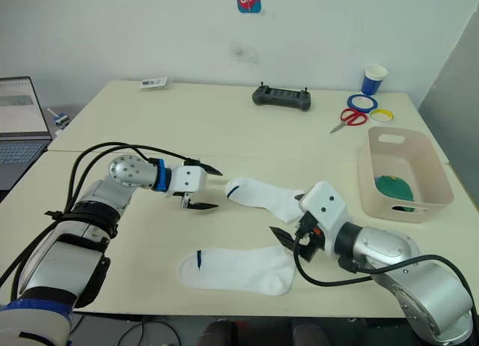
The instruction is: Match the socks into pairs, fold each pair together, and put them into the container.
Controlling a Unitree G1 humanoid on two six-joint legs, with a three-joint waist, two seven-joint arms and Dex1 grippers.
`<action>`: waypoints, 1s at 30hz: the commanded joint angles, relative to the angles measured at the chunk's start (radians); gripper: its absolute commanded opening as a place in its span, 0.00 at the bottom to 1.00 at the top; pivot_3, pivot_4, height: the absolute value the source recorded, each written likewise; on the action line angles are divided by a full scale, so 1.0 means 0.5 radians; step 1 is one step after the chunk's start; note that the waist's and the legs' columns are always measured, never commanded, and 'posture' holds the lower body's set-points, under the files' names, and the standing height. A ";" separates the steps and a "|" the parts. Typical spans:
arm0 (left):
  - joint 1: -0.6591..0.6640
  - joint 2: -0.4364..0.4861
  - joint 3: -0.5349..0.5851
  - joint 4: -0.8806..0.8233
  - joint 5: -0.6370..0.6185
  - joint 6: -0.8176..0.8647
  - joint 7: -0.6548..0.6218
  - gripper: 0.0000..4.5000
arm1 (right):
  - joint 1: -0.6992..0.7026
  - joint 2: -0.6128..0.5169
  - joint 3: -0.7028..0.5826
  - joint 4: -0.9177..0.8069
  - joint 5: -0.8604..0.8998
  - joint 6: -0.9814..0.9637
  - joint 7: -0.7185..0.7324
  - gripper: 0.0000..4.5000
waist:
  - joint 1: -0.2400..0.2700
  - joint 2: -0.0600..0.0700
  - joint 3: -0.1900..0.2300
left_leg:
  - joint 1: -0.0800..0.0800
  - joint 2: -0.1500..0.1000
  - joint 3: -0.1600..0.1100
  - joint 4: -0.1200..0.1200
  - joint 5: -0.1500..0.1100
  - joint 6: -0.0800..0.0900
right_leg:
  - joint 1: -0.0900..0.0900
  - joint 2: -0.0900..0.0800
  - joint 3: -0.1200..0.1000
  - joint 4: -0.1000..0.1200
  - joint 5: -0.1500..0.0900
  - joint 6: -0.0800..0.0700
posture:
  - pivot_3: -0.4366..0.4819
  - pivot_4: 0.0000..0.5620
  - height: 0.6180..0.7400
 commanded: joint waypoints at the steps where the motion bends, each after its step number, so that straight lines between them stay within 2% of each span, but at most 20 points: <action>1: -0.112 -0.052 -0.064 0.112 0.179 -0.137 0.217 0.99 | 0.003 -0.007 -0.021 -0.089 0.035 -0.017 -0.014 1.00 | 0.003 0.000 0.000 | 0.000 0.000 -0.001 0.000 0.000 0.000 | 0.000 0.000 -0.001 0.000 0.000 0.000 | 0.48 0.27 1.00; 2: -0.129 -0.069 -0.082 0.138 0.225 -0.162 0.269 0.99 | 0.007 -0.007 -0.020 -0.092 0.034 -0.018 -0.018 1.00 | 0.003 0.000 0.000 | 0.000 0.000 -0.001 0.000 0.000 0.000 | 0.000 0.000 -0.001 0.001 0.000 0.000 | 0.48 0.27 1.00; 5: -0.170 -0.108 -0.132 0.193 0.369 -0.216 0.470 0.86 | 0.024 -0.004 -0.021 -0.102 0.029 -0.022 -0.032 1.00 | 0.002 0.000 0.000 | 0.001 0.000 -0.001 0.001 0.000 0.000 | 0.002 0.000 -0.001 0.002 0.001 0.001 | 0.48 0.27 1.00; 9: -0.179 -0.121 -0.165 0.231 0.447 -0.289 0.554 0.59 | 0.043 -0.003 -0.017 -0.103 0.014 -0.033 -0.049 1.00 | 0.001 0.000 0.000 | 0.002 0.000 -0.001 0.001 0.000 0.000 | 0.002 0.000 -0.001 0.003 0.001 0.001 | 0.48 0.27 1.00; 13: -0.162 -0.109 -0.152 0.235 0.433 -0.360 0.491 0.29 | 0.056 -0.015 -0.007 -0.079 -0.022 -0.059 -0.064 1.00 | 0.000 0.000 0.000 | 0.002 0.000 -0.001 0.001 0.000 0.000 | 0.002 0.000 -0.001 0.004 0.001 0.001 | 0.48 0.27 1.00; 17: -0.122 -0.057 -0.100 0.188 0.317 -0.399 0.271 0.03 | 0.052 -0.070 0.091 0.032 -0.175 -0.180 -0.076 1.00 | -0.001 0.000 0.000 | 0.002 0.000 -0.001 0.001 0.000 0.000 | 0.002 0.000 -0.001 0.003 0.001 0.001 | 0.48 0.27 1.00; 20: -0.057 -0.012 -0.064 0.106 0.191 -0.383 0.061 0.01 | 0.048 -0.155 0.254 0.144 -0.318 -0.361 -0.005 1.00 | -0.006 0.000 0.000 | 0.002 0.000 -0.001 0.001 0.000 0.000 | 0.001 0.000 -0.001 0.003 0.001 0.001 | 0.48 0.27 1.00; 23: 0.086 0.055 0.002 -0.074 0.004 -0.262 -0.155 0.01 | -0.021 -0.185 0.538 0.437 -0.578 -0.735 0.101 1.00 | -0.024 0.000 0.000 | 0.003 0.001 0.000 0.000 0.000 0.000 | 0.001 0.001 0.000 0.003 0.001 0.001 | 0.48 0.27 1.00; 30: 0.296 0.117 0.067 -0.398 -0.088 -0.055 -0.199 0.01 | -0.193 -0.008 0.703 1.085 -0.821 -1.154 0.227 1.00 | -0.047 0.000 0.000 | 0.003 0.002 -0.001 0.002 0.001 0.001 | 0.001 0.001 0.000 0.005 0.001 0.001 | 0.48 0.27 1.00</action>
